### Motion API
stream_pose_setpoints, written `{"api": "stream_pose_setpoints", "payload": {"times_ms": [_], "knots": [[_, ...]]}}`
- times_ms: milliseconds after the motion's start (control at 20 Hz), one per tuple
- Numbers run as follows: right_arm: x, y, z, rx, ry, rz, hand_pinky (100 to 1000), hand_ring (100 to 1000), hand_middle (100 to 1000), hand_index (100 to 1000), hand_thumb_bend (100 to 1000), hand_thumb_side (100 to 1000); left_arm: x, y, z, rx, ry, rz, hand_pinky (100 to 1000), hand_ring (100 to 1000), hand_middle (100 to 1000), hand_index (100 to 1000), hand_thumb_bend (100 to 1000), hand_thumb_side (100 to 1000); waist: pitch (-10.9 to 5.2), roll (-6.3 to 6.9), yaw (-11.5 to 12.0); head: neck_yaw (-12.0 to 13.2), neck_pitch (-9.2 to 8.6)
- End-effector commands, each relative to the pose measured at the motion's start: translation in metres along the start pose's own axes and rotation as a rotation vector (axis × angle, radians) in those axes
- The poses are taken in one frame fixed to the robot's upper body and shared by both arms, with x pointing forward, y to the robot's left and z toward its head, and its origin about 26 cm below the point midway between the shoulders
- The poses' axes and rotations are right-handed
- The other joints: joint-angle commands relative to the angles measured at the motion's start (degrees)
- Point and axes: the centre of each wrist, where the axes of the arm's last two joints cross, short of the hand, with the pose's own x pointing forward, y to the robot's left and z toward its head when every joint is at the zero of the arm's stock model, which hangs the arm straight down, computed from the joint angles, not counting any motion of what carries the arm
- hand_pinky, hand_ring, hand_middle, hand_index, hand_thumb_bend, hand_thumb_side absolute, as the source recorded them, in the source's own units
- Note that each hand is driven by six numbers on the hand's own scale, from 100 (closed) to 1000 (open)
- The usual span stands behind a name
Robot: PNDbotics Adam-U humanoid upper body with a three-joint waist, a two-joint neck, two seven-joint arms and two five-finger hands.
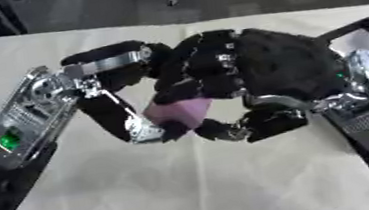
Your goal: Pick up the objects with one hand, pass them to the other hand, and then place them into the box on the other side of the table.
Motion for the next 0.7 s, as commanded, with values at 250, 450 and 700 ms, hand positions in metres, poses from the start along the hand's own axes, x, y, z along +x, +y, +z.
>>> {"api": "stream_pose_setpoints", "payload": {"times_ms": [250,450,700], "knots": [[-0.0035,0.0045,0.0033,0.036,0.037,0.037,835,805,706,867,146,100,0.0273,0.004,-0.0121,-0.045,-0.09,-0.054,715,469,411,584,100,111,-1.81,1.06,0.07,-0.08,-0.1],[-0.0031,0.0054,0.0037,0.026,0.046,0.047,817,769,600,782,100,100,0.0286,0.0042,-0.0125,-0.049,-0.091,-0.058,716,474,418,592,100,119,-1.82,1.08,0.1,-0.1,-0.1],[-0.0025,0.0066,0.0046,0.003,0.065,0.039,796,720,446,657,100,100,0.0276,0.0049,-0.011,-0.045,-0.084,-0.067,728,510,463,639,100,175,-1.78,1.07,0.11,-0.06,-0.1]]}}
